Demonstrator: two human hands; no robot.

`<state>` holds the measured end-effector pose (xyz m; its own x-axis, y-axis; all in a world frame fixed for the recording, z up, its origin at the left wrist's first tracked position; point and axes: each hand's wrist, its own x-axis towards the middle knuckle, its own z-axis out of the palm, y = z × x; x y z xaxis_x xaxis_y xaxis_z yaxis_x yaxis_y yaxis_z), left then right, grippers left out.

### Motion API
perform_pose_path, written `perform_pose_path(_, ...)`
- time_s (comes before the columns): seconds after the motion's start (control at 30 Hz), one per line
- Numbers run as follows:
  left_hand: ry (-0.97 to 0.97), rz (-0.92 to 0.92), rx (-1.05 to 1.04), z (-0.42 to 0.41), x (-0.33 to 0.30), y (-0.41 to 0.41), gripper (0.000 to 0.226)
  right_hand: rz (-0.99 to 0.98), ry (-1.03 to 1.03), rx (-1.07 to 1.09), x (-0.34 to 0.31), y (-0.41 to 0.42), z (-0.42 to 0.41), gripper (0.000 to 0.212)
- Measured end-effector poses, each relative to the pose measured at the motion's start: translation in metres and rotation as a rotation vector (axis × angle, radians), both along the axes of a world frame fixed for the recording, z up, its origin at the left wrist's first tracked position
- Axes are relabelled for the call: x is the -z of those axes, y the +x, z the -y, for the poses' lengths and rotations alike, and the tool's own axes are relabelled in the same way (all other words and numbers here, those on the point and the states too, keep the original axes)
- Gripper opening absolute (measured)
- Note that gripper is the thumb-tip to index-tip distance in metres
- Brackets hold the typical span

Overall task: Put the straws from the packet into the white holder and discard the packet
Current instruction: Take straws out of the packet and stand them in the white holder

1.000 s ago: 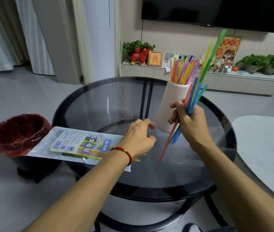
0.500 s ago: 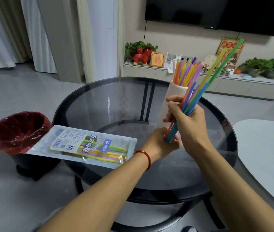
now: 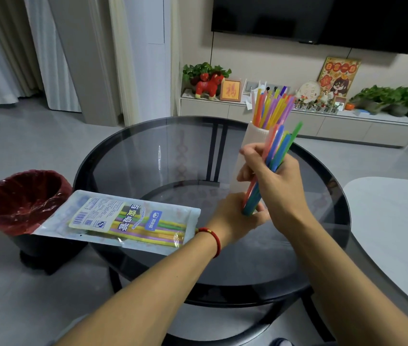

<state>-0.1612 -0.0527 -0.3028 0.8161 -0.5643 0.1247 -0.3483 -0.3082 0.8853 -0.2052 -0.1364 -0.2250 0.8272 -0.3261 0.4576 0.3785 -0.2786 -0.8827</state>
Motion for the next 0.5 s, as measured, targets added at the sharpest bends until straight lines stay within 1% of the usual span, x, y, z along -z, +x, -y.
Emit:
perform_pose_path(0.07,-0.030,-0.072,0.015,-0.002,-0.003,0.000,0.014,-0.043,-0.061,0.062,0.004,0.001,0.007,0.034)
perform_pose_path(0.13,-0.014,-0.048,-0.028,-0.006,-0.004,0.002,0.015,-0.060,-0.127,0.144,0.006,0.001,0.017,0.042)
perform_pose_path(0.23,0.047,0.096,-0.090,-0.013,-0.007,0.006,0.025,-0.071,-0.067,0.175,0.008,-0.002,0.037,0.038)
perform_pose_path(0.33,0.174,0.272,-0.097,-0.019,-0.010,0.010,0.023,-0.118,0.021,0.112,0.018,-0.010,0.054,0.032)
perform_pose_path(0.4,0.225,0.348,-0.099,-0.025,-0.014,0.013,0.024,-0.130,0.069,0.107,0.025,-0.014,0.064,0.029)
perform_pose_path(0.43,0.221,0.385,-0.085,-0.028,-0.016,0.014,0.028,-0.119,0.103,0.127,0.027,-0.016,0.070,0.028)
perform_pose_path(0.5,0.201,0.497,-0.095,-0.035,-0.019,0.016,0.048,-0.057,0.214,0.185,0.025,-0.020,0.083,0.029)
